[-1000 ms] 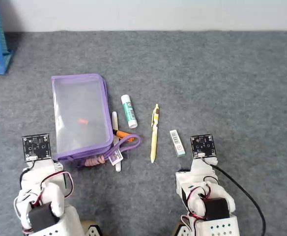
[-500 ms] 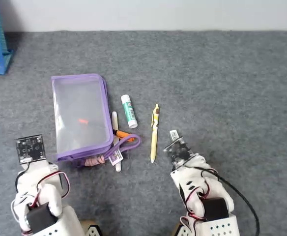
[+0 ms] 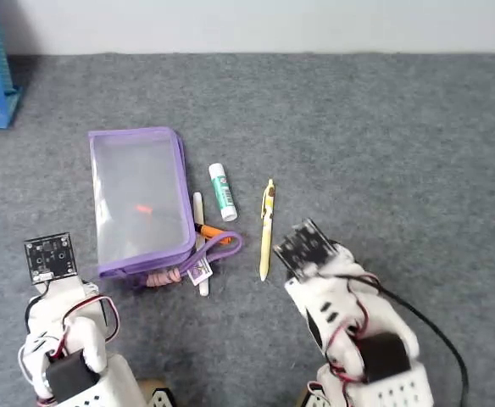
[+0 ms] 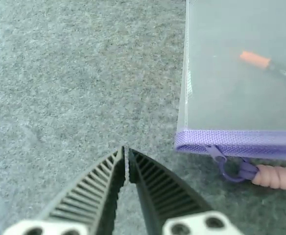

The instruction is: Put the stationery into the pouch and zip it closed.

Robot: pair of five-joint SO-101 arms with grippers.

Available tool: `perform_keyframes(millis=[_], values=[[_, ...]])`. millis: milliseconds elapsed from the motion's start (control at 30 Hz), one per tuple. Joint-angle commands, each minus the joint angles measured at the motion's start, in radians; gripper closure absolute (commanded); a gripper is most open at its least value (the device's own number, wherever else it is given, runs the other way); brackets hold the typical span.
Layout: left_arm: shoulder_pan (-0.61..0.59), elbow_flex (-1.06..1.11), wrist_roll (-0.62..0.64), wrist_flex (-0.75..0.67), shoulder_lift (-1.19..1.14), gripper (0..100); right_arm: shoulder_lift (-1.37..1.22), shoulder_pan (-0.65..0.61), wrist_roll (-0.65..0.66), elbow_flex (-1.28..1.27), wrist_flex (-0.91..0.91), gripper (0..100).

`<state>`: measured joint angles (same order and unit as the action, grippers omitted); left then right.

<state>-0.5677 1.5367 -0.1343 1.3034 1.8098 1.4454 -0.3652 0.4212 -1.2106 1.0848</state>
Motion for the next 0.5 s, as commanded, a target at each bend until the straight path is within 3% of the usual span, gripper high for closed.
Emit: perform_keyframes(millis=[0,467], values=[[-0.006,-0.002,0.005,0.002,0.014,99,-0.266,-0.035,-0.011,0.138,-0.065,89.9],[0.037,0.03,0.005,-0.032,0.014,99,-0.987,-0.168,-0.012,0.471,-0.211,89.7]])
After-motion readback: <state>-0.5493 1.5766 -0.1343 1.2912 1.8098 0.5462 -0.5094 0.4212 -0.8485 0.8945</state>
